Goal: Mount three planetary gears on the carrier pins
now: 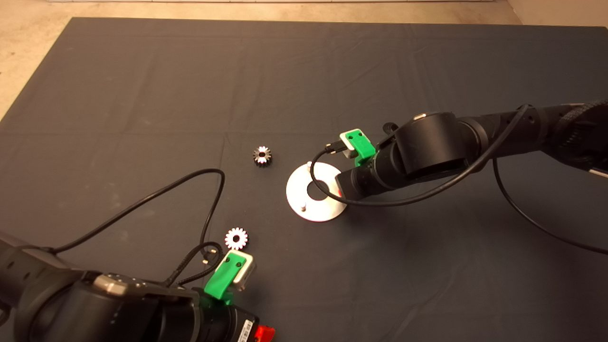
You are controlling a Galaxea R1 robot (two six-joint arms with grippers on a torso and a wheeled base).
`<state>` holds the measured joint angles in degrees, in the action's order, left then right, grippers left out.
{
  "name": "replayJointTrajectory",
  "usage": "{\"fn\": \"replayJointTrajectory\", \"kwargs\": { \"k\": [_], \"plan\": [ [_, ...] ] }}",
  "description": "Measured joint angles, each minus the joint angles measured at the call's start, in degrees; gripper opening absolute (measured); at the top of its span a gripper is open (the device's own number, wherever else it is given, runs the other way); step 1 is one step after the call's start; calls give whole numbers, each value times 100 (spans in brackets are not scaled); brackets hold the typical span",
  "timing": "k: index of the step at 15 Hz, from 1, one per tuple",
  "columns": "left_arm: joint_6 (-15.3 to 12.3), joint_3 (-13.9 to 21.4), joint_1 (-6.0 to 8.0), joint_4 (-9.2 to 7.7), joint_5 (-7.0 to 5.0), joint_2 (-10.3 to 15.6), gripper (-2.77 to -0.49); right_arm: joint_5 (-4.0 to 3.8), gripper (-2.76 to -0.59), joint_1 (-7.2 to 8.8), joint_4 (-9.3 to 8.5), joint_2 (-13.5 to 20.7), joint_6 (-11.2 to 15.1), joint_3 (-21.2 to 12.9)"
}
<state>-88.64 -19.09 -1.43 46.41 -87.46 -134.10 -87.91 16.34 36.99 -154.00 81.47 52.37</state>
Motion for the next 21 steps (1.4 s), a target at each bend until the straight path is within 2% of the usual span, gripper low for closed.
{"fn": "replayJointTrajectory", "kwargs": {
  "k": [9,16,21],
  "plan": [
    [0,0,0,2,2,-8,-90,-7,-244,9,-2,-32,-27,57],
    [0,0,0,0,0,-17,-90,39,-244,56,-2,-33,-62,201],
    [-2,0,0,0,0,-17,-90,40,-244,72,0,-46,-62,245]
  ]
}}
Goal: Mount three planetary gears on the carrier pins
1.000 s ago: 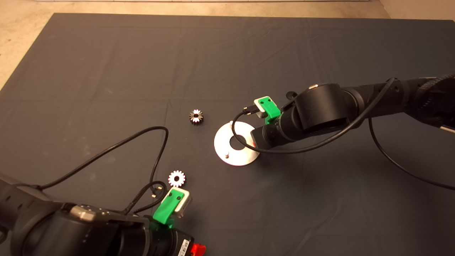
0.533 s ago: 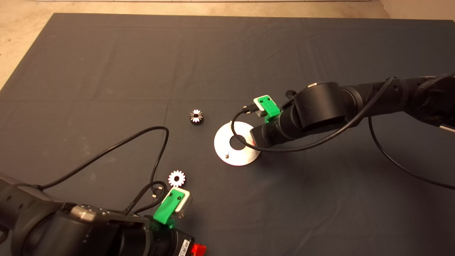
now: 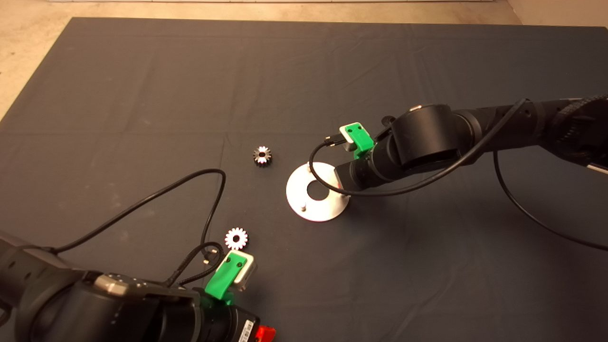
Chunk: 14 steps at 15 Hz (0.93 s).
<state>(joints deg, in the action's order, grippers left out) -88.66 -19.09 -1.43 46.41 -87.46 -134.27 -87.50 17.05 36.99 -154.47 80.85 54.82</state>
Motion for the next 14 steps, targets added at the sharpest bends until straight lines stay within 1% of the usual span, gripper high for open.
{"fn": "replayJointTrajectory", "kwargs": {
  "k": [6,7,12,14],
  "plan": [
    [0,0,0,2,0,0,-90,-4,-244,0,-2,-5,0,0],
    [0,0,0,0,0,0,-90,-21,-244,-1,-2,-16,0,2],
    [-1,0,0,0,-1,0,-90,-45,-244,2,-2,-66,0,22],
    [-1,0,0,1,0,-2,-90,-37,-244,2,-3,-80,0,27]
  ]
}}
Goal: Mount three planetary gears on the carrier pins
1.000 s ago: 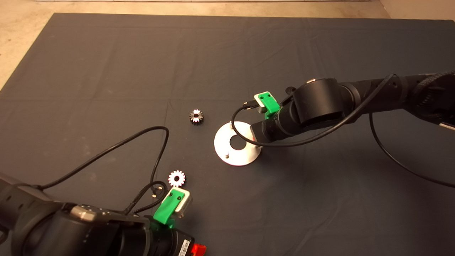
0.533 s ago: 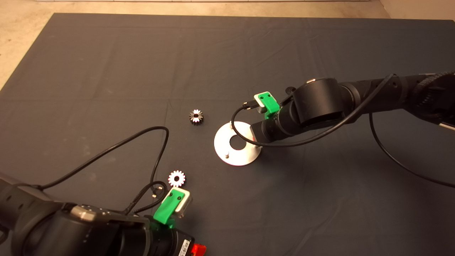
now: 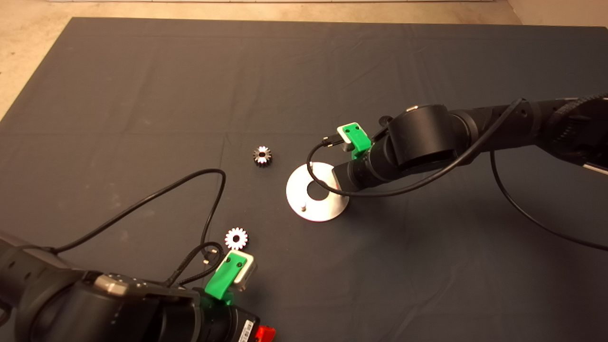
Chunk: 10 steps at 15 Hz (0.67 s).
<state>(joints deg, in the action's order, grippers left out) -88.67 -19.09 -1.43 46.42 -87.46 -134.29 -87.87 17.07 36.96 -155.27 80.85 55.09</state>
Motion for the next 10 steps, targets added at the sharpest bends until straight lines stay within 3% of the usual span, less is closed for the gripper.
{"fn": "replayJointTrajectory", "kwargs": {
  "k": [10],
  "plan": [
    [-2,0,0,0,0,2,-90,-2,-244,1,-2,-1,0,0]
  ]
}}
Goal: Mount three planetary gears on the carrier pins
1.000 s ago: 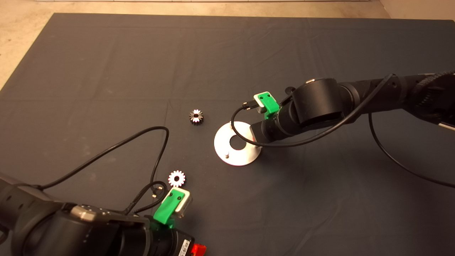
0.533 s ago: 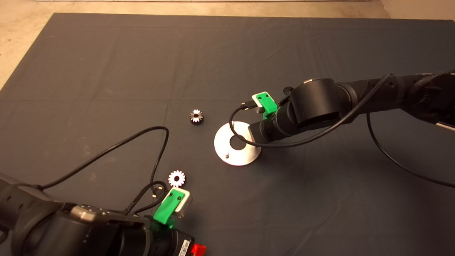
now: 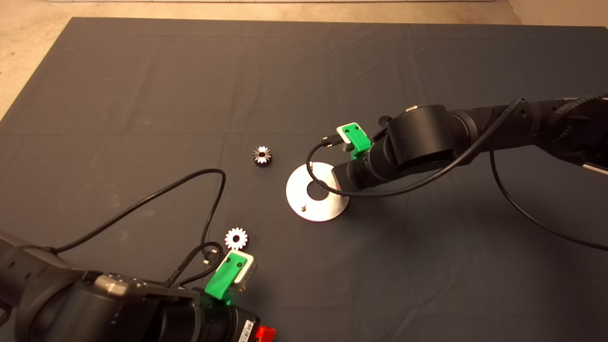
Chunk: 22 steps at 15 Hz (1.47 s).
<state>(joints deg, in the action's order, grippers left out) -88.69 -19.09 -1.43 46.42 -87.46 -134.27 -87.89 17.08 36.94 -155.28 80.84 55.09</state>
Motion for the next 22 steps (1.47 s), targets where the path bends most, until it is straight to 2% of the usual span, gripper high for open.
{"fn": "replayJointTrajectory", "kwargs": {
  "k": [12,22],
  "plan": [
    [-1,0,0,0,0,0,-90,-1,-244,-5,-21,-155,-1,6],
    [-1,0,0,2,0,2,-90,0,-244,9,-188,-153,-113,6]
  ]
}}
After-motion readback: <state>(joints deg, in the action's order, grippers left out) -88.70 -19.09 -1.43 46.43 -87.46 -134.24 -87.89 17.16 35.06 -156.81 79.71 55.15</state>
